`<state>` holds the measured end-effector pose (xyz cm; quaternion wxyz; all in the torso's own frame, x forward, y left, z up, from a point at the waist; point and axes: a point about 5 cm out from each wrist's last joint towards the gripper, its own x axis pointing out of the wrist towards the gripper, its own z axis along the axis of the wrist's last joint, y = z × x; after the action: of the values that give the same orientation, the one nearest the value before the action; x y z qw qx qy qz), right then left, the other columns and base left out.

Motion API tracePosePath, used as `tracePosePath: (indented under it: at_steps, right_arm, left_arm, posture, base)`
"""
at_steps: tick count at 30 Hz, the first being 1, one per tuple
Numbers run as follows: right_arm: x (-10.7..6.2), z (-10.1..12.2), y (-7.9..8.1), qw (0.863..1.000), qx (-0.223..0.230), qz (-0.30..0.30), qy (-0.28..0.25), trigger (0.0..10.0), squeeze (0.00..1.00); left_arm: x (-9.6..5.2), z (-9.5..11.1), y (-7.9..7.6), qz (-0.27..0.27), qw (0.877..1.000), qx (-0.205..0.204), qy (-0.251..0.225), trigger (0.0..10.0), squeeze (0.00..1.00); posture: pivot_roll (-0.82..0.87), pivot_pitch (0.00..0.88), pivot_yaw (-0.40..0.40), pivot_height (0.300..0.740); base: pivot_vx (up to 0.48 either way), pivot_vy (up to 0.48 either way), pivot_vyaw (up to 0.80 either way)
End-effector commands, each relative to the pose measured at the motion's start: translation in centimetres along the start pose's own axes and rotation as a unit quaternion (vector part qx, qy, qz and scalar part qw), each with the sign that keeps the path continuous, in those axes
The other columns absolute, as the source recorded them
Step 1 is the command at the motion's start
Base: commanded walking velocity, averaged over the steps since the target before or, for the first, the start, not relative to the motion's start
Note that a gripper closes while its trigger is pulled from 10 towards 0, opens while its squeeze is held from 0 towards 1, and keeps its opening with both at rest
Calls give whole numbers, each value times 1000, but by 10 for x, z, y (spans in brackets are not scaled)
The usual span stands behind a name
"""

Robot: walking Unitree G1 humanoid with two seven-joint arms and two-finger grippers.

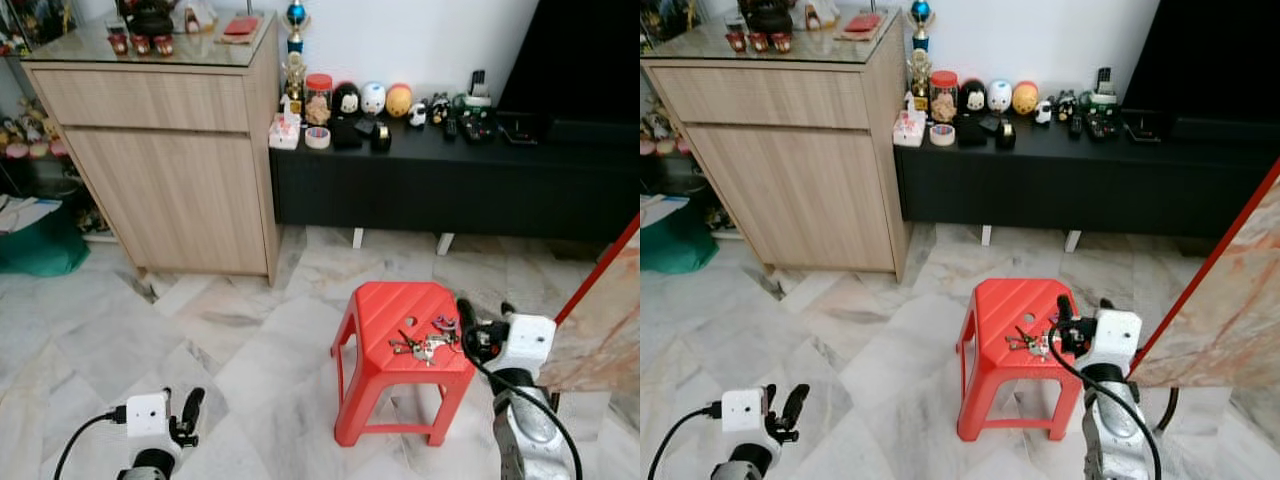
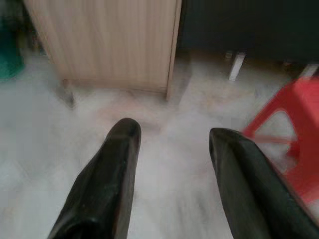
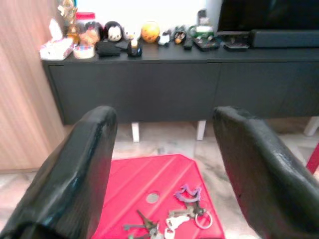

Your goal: Hang keys on a hook

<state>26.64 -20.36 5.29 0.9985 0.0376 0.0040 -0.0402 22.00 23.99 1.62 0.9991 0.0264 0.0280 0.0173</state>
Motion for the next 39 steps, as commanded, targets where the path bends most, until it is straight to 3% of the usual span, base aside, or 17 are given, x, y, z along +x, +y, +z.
tracePosePath:
  at_steps: [1,3,10,14,18,19,23,30,39]
  right_arm:
    - [-7,-4,2,1000,9,-4,16,10000,0]
    - [-12,-8,4,999,16,-9,27,10000,0]
    - [-18,-12,11,999,29,-8,44,10000,0]
    - [-20,-16,13,998,21,-3,57,10000,0]
    - [-25,-20,13,997,23,-11,69,10000,0]
    - [-32,-30,11,996,18,-11,90,10000,0]
    - [-35,-35,13,995,10,1,101,10000,0]
    - [-25,-28,18,996,9,8,92,10000,0]
    - [-29,-30,14,995,2,4,99,10000,0]
  left_arm:
    - [24,79,-11,-33,989,21,-143,10000,0]
    - [25,89,-17,-44,986,17,-157,10000,0]
    - [26,91,-29,-37,985,-2,-168,10000,0]
    - [26,107,-44,-76,984,-5,-160,10000,0]
    - [16,89,-46,-78,992,-5,-103,10000,0]
    - [7,75,-45,-71,994,-1,-77,10000,0]
    - [5,75,-45,-69,995,-6,-70,10000,0]
    - [9,73,-42,-61,997,-15,-49,10000,0]
    - [13,72,-47,-66,997,-18,-44,10000,0]
  posture:
    - [109,0,-93,740]
    - [111,0,-92,740]
    - [99,0,-82,740]
    - [101,0,-76,740]
    - [83,0,-67,740]
    - [96,0,-73,740]
    - [107,0,-76,740]
    - [86,0,-76,740]
    - [71,0,-70,740]
  base:
    - [0,0,0]
    - [0,0,0]
    - [0,0,0]
    - [0,0,0]
    - [0,0,0]
    - [0,0,0]
    - [0,0,0]
    - [0,0,0]
    - [291,0,0]
